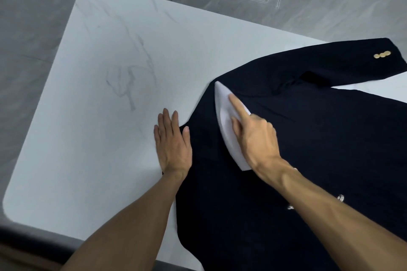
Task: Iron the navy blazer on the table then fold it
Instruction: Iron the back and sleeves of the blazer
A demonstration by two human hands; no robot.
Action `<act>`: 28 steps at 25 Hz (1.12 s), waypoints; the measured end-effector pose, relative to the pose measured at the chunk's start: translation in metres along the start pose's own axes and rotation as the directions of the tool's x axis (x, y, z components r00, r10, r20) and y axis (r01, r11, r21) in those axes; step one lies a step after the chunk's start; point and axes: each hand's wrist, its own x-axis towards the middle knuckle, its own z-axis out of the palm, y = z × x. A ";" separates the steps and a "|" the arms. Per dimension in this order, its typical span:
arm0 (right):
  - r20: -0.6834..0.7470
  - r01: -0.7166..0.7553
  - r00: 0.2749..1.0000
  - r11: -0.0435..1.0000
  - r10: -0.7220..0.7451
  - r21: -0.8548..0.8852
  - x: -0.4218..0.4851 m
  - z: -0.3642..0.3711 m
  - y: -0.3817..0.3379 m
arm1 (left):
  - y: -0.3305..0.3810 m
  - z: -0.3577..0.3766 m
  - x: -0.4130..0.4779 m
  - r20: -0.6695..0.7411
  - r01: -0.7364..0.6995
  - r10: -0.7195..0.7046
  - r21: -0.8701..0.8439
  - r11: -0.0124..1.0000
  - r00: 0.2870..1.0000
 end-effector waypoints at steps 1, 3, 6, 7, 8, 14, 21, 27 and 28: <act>0.056 0.029 0.998 1.000 -0.029 -0.007 -0.007 0.004 -0.008 | -0.001 0.000 0.000 -0.003 0.001 -0.002 -0.022 1.000 1.000; 0.120 0.072 0.991 0.995 -0.063 -0.071 -0.019 0.021 -0.025 | -0.003 0.000 0.001 -0.003 0.002 -0.003 -0.069 0.998 1.000; 0.084 0.074 0.995 0.983 -0.060 -0.168 -0.022 0.042 -0.037 | -0.003 0.000 0.002 -0.019 -0.007 0.005 -0.116 0.993 1.000; 0.075 0.061 0.996 0.984 -0.049 -0.165 -0.020 0.043 -0.035 | -0.003 0.000 0.002 -0.024 -0.014 0.011 -0.113 0.994 1.000; 0.056 0.035 0.998 0.986 -0.027 -0.162 -0.016 0.042 -0.031 | -0.003 -0.001 0.002 -0.018 -0.019 0.017 -0.098 0.995 1.000; -0.052 -0.052 0.998 0.991 0.046 -0.121 0.006 0.027 -0.014 | -0.001 -0.004 0.002 0.016 -0.016 0.017 -0.069 0.997 1.000; 0.119 0.139 0.985 0.985 -0.127 -0.103 -0.034 0.039 -0.039 | -0.047 -0.050 -0.020 0.107 0.115 -0.077 -0.415 0.903 0.991; 0.180 0.221 0.967 0.948 -0.182 -0.228 -0.046 0.061 -0.054 | -0.050 -0.062 -0.011 0.472 0.390 -0.129 -0.509 0.768 0.872; 0.179 0.214 0.968 0.950 -0.176 -0.229 -0.046 0.061 -0.054 | -0.050 -0.062 -0.009 0.484 0.405 -0.146 -0.487 0.774 0.863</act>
